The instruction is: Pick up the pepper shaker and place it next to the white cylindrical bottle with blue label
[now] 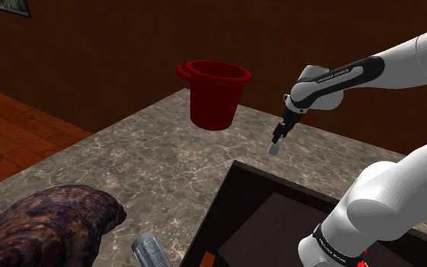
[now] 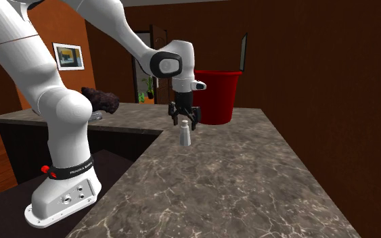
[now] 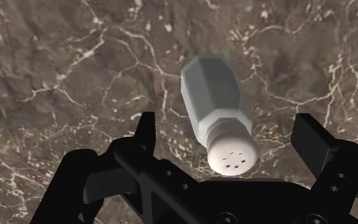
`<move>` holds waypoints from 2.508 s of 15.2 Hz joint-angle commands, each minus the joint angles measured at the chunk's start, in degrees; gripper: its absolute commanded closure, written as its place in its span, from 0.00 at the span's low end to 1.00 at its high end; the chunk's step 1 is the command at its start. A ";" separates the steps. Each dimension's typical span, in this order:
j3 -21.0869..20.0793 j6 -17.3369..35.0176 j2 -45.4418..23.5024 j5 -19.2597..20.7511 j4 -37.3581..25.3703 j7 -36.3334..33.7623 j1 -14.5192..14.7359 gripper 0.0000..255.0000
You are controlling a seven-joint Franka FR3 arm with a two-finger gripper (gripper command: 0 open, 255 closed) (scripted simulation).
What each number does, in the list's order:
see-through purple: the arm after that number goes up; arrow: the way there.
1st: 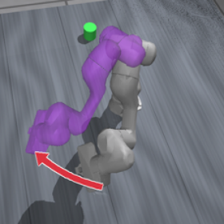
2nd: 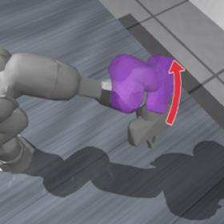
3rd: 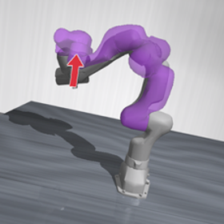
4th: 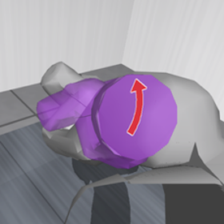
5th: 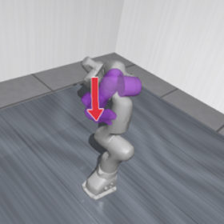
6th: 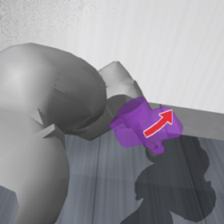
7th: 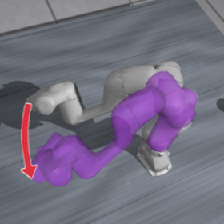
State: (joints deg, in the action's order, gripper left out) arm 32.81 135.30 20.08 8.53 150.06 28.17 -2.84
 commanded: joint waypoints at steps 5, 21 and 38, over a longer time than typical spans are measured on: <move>0.33 1.29 -0.91 -0.36 0.37 0.30 0.27 0.00; -0.47 -1.55 0.96 0.30 -0.71 -0.45 -0.19 1.00; -4.24 -16.63 8.15 1.23 -8.87 -2.79 -1.23 1.00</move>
State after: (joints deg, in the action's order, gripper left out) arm 28.73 119.57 27.88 9.74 141.73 25.41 -4.00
